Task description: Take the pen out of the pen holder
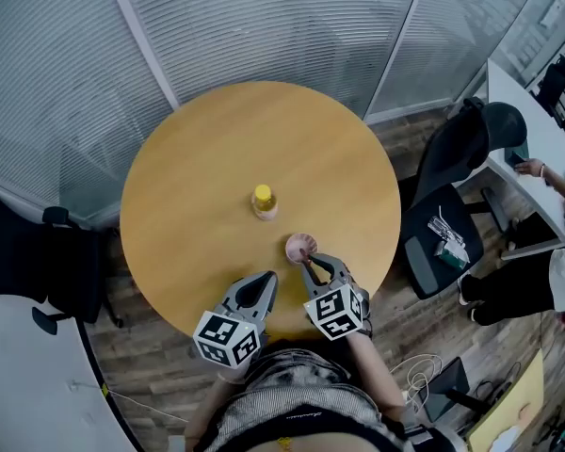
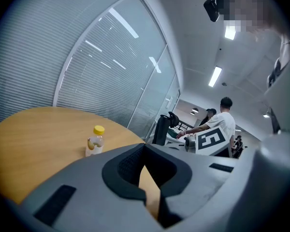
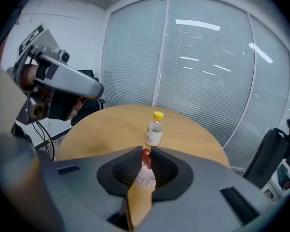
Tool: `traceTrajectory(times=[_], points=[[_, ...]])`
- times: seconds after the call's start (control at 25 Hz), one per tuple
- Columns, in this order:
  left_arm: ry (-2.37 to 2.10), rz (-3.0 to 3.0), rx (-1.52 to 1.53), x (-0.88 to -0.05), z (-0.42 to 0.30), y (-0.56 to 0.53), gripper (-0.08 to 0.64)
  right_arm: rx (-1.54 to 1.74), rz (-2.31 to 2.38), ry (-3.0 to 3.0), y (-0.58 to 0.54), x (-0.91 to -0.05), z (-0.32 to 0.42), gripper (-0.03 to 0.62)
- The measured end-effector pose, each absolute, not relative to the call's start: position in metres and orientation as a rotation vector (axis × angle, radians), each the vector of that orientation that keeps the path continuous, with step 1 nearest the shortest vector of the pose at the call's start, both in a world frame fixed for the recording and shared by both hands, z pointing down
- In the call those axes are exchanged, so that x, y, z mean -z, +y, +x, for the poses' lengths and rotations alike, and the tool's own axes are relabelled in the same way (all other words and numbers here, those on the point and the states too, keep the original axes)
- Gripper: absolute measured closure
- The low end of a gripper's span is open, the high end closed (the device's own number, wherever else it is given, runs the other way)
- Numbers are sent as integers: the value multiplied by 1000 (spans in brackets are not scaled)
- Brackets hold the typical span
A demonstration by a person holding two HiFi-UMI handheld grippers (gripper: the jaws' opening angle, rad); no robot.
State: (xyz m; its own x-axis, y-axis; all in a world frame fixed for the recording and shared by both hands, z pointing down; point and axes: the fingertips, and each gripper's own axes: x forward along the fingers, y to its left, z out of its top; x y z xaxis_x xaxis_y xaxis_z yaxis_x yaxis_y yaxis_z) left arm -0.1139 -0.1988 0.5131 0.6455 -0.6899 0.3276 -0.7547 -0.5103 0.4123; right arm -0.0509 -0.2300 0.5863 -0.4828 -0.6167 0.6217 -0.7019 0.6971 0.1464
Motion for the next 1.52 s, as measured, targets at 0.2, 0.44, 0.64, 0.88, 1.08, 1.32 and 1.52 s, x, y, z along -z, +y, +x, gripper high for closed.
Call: traceTrajectory(times=[0.2,0.44,0.64,0.88,1.08,1.32,1.52], points=[[-1130,2335,-153,-511,-114,-195,555,-145,1022,-2271,-229,-554,-49,528],[-1143,2323,-147,-512,-117,-189,555,-137,1038,-2300,-226,-519,-49,528],[-1154,2326,-135,-510,-119,-190,555,-120,1051,-2324,-226,-497,-49,529],[-1162,2340,-145,-506,-113,-187,555,-106,1054,-2341,-221,-475,-45,531],[-1157,2338,-139,-504,-109,-183,555,-109,1041,-2353,-217,-470,-45,531],[-1155,2332,-136,-505,-106,-179,555,-126,1043,-2358,-214,-472,-44,531],[-1155,2330,-142,-506,-105,-176,555,-108,1020,-2352,-211,-471,-43,532]])
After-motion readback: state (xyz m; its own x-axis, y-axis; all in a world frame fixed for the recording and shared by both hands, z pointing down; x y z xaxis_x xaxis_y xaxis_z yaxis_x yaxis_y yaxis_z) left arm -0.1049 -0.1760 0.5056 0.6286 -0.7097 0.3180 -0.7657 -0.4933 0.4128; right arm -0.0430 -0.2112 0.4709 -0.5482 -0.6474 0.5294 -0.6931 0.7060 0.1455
